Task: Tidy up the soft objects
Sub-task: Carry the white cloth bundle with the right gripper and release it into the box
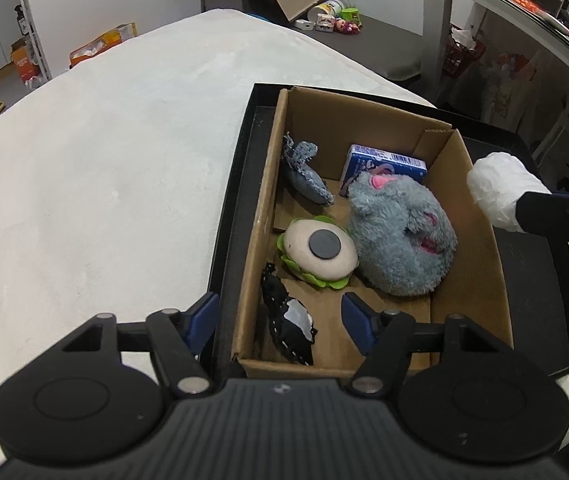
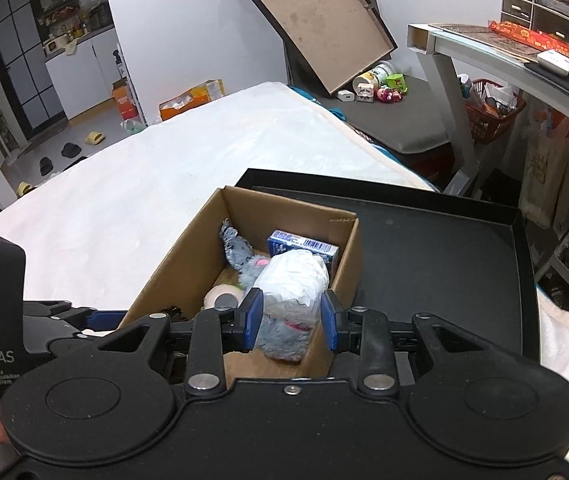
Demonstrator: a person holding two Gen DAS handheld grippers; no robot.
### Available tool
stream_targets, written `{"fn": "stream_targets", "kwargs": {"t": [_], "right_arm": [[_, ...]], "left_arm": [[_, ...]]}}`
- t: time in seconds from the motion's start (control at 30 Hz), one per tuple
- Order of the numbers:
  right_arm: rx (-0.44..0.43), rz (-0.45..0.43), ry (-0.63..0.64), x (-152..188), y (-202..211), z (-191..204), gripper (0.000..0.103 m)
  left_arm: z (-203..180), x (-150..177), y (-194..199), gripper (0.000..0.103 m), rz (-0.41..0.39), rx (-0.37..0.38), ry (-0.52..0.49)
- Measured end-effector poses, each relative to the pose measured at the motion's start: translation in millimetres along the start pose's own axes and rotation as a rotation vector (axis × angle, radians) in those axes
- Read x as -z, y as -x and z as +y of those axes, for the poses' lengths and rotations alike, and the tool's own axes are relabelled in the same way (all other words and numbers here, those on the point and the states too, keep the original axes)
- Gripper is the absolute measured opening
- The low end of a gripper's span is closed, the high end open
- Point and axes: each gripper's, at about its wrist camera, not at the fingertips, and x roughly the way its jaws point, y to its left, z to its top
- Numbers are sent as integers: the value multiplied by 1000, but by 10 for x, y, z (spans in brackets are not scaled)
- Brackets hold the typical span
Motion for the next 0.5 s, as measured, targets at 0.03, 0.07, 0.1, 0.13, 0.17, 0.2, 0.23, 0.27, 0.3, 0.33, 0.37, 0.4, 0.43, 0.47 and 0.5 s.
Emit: {"fn": "stream_targets", "kwargs": {"t": [0.03,0.07,0.1,0.13,0.17,0.2,0.23,0.27,0.3,0.33,0.37,0.4,0.43,0.47,0.5], "right_arm": [[1,2,-1,8,-3,14,31],[2,5,0,15,-7,36,31],[3,8,2,23,-12,58,31],[3,11,2,31,-17,70,31],[3,16,0,40,-28,86,31],[2,19,-3,53,-35,98,31],[1,23,-4,67,-41,115,31],[1,28,-5,85,-51,137,31],[1,32,-5,103,-60,163,31],[1,36,-3,116,-70,190,31],[0,40,-1,127,-78,217,31],[-1,42,0,135,-83,240,31],[-2,45,2,141,-94,264,31],[-3,48,3,150,-100,284,31],[-3,51,7,155,-115,308,31]], "left_arm": [[5,3,0,65,0,4,-2],[14,9,2,62,0,6,-3],[24,14,4,60,-1,8,-2],[36,17,5,58,-1,9,-1],[47,23,6,55,0,10,0],[60,32,6,52,1,12,2],[73,38,3,50,4,16,4],[84,44,0,45,8,21,6],[96,51,-4,42,11,26,8],[106,56,-11,40,14,30,9],[120,60,-9,37,11,33,12],[133,63,-4,33,8,35,15],[145,65,-1,32,5,34,16],[156,66,1,29,2,34,19],[166,69,5,26,-1,33,20]]}}
